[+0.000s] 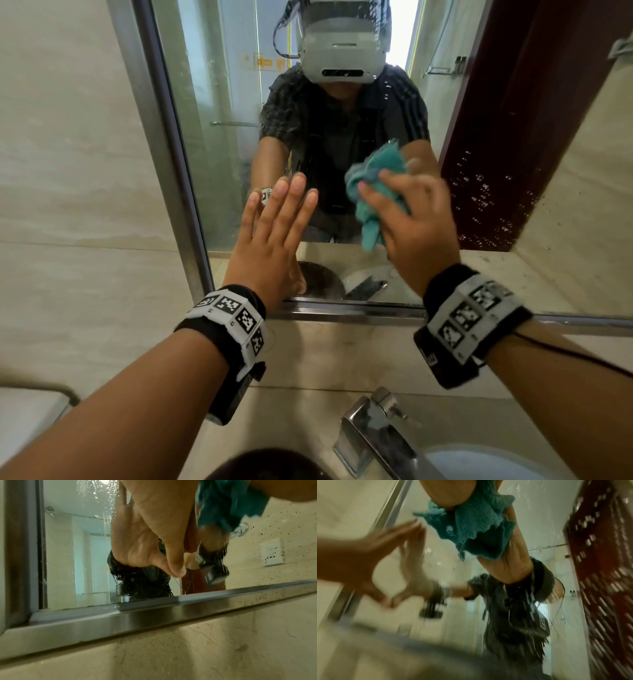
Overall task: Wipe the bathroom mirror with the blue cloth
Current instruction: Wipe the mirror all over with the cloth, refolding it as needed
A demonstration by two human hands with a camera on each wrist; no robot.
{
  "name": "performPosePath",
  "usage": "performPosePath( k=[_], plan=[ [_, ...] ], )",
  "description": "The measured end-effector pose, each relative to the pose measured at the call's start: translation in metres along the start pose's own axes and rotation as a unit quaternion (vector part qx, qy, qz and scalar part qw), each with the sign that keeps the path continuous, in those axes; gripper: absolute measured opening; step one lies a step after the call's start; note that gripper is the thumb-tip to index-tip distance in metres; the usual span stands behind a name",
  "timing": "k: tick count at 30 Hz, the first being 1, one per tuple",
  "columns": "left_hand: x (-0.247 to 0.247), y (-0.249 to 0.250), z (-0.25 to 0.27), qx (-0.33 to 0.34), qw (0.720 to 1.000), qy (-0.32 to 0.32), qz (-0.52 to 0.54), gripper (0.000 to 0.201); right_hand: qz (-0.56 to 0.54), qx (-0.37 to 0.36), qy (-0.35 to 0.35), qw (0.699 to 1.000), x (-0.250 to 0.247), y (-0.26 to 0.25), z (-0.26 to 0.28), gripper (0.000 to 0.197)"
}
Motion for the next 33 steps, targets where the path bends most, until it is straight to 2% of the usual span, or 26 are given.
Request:
performPosePath(
  k=[3,5,8,11,13,14,15,18,20,22,25,27,30,33],
  plan=[
    [-0.001,0.001,0.000,0.000,1.000,0.001,-0.012,0.141,-0.009,-0.132,-0.163,0.978,0.054,-0.051,0.065,0.053],
    [-0.002,0.001,0.001,-0.004,1.000,0.004,-0.015,0.141,-0.046,-0.165,-0.230,0.958,0.066,-0.064,0.097,0.060],
    [-0.003,0.001,0.002,-0.004,1.000,0.004,-0.011,0.139,-0.052,-0.144,-0.217,0.964,0.054,-0.051,0.070,0.049],
    [-0.008,0.002,0.003,0.000,1.000,0.012,-0.011,0.132,-0.050,-0.071,-0.095,0.992,0.013,-0.015,0.006,0.037],
    [-0.014,0.002,0.003,0.002,1.000,0.027,0.002,0.127,-0.064,0.019,-0.025,0.997,-0.007,0.015,-0.013,0.039],
    [-0.018,0.001,0.003,0.002,1.000,0.028,0.001,0.128,-0.063,0.041,-0.012,0.997,-0.010,0.020,-0.015,0.039],
    [-0.024,0.000,0.002,0.002,1.000,0.030,0.000,0.130,-0.052,0.030,-0.018,0.998,-0.007,0.015,-0.014,0.038],
    [-0.054,-0.004,-0.013,0.010,0.998,0.059,0.016,0.127,-0.042,-0.110,-0.110,0.987,0.020,-0.019,0.004,0.036],
    [-0.075,-0.007,-0.033,0.000,0.997,0.067,0.022,0.127,-0.061,-0.145,-0.149,0.976,0.018,-0.016,-0.005,0.037],
    [-0.085,-0.010,-0.052,-0.021,0.998,0.051,0.032,0.131,-0.073,-0.097,-0.116,0.986,-0.004,0.001,-0.034,0.037],
    [-0.077,-0.008,-0.063,-0.031,0.999,0.007,0.022,0.135,-0.052,0.066,0.001,0.996,-0.047,0.048,-0.088,0.039],
    [-0.071,-0.010,-0.063,-0.034,0.999,0.003,0.014,0.138,-0.032,0.103,0.043,0.993,-0.053,0.053,-0.116,0.039],
    [-0.072,-0.012,-0.063,-0.024,0.999,0.025,0.021,0.137,-0.018,0.021,0.010,1.000,-0.026,0.015,-0.110,0.044],
    [-0.072,-0.013,-0.063,-0.026,0.999,0.027,0.027,0.135,0.008,-0.080,-0.079,0.994,0.004,-0.014,-0.042,0.045]
  ],
)
Point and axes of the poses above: each hand's wrist, its own z-axis away from the middle knuckle, its own x-axis out of the palm, y = z × x, the point moved 10 cm from there along -z, towards the middle knuckle, and after that the axes turned 9 degrees about -x, right-handed, at the moved point
